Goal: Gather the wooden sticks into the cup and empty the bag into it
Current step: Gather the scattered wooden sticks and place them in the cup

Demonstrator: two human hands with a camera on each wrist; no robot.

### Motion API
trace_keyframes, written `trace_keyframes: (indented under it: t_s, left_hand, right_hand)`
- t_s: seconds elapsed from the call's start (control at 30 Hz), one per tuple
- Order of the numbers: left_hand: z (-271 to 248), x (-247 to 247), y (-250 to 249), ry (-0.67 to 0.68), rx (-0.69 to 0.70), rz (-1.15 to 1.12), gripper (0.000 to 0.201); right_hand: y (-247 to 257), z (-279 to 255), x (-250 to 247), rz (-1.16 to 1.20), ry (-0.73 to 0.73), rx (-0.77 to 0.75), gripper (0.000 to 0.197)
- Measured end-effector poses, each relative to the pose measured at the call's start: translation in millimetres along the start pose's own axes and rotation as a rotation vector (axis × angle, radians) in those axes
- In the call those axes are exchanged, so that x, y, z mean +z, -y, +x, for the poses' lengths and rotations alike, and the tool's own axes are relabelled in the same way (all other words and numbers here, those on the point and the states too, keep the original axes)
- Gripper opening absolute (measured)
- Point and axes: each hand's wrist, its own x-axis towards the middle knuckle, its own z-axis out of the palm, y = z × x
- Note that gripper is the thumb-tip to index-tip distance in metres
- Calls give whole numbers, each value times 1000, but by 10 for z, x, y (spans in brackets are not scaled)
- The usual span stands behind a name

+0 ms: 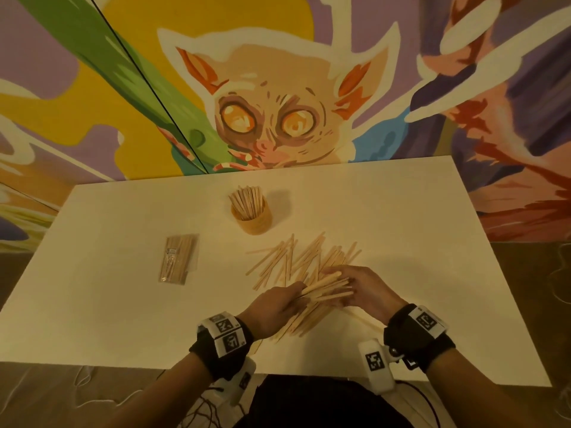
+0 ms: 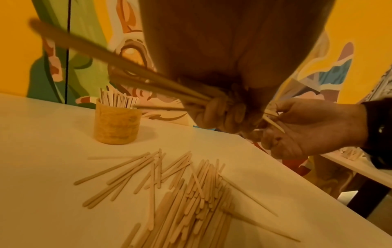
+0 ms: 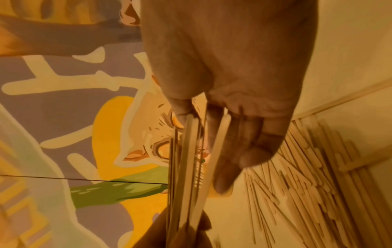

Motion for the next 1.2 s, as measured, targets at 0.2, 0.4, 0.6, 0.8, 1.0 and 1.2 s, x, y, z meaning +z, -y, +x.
trace_keyframes:
  t_s: [0.2, 0.4, 0.6, 0.8, 1.0, 1.2]
  left_hand:
    - [-36, 27, 17, 48, -16, 23, 25]
    - [71, 13, -25, 32, -4, 3, 17]
    - [142, -27, -89, -37, -55, -9, 42]
    - [235, -29, -103, -69, -111, 72, 54]
    - [311, -12, -178, -73, -238, 136, 81]
    - [328, -104, -253, -25, -181, 203, 98]
  right_hand:
    - [10, 5, 36, -159, -66, -74, 37]
    - [-44, 4, 257, -263, -27, -84, 31]
    - [-72, 70, 345, -244, -48, -178, 18]
    - [-111, 146, 338, -183, -93, -203, 18]
    - [-28, 193, 361, -136, -76, -132, 18]
    - [-98, 233, 331, -135, 50, -39, 20]
